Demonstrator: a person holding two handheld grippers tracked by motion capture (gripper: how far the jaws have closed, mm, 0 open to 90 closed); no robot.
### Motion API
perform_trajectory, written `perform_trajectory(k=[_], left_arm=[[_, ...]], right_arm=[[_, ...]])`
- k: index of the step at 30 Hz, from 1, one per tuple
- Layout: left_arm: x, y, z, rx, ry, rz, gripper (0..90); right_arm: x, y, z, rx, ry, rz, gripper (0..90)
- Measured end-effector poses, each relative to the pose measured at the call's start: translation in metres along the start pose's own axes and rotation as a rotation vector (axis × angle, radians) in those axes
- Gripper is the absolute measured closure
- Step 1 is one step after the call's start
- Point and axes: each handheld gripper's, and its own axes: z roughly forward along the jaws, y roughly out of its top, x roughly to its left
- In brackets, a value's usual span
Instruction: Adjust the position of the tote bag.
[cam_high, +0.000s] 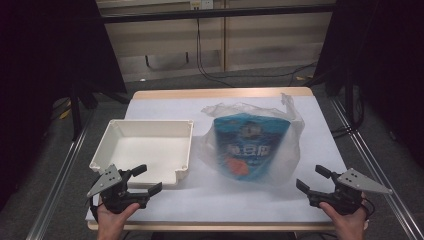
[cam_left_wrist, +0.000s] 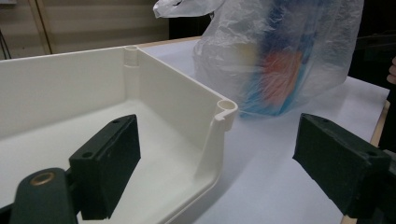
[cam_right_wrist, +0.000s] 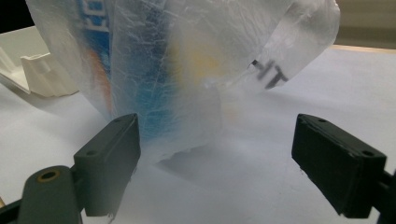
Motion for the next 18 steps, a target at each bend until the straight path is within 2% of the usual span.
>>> perform_trajectory(k=[1, 2, 5, 10, 12, 13, 16, 17, 18], left_arm=[[0.000, 0.001, 0.001, 0.001, 0.001, 0.010, 14.6], [-0.001, 0.001, 0.002, -0.006, -0.011, -0.002, 14.6], [-0.002, 0.002, 0.006, 0.003, -0.011, 0.000, 15.4], [-0.004, 0.007, 0.014, 0.009, -0.020, 0.026, 18.4], [-0.005, 0.008, 0.017, -0.002, -0.051, 0.011, 21.0], [-0.006, 0.009, 0.018, 0.001, -0.040, 0.013, 21.5], [-0.009, 0.011, 0.020, 0.011, -0.066, 0.044, 25.8], [-0.009, 0.013, 0.020, 0.024, -0.055, 0.066, 25.8], [-0.009, 0.015, 0.020, 0.017, -0.061, 0.071, 26.8]], right_arm=[[0.000, 0.000, 0.000, -0.002, 0.004, 0.002, 15.3], [0.000, 0.001, 0.000, -0.005, 0.007, 0.005, 15.3], [-0.001, 0.002, 0.000, -0.004, 0.017, 0.006, 16.5], [-0.002, 0.005, 0.000, 0.000, 0.030, -0.012, 25.0], [-0.001, 0.007, 0.000, 0.002, 0.039, -0.011, 28.2], [-0.001, 0.008, 0.000, 0.008, 0.043, -0.018, 29.8], [-0.001, 0.013, -0.001, 0.027, 0.065, -0.034, 36.1], [-0.001, 0.013, -0.001, 0.027, 0.065, -0.034, 36.1], [-0.001, 0.014, -0.001, 0.026, 0.070, -0.037, 37.6]])
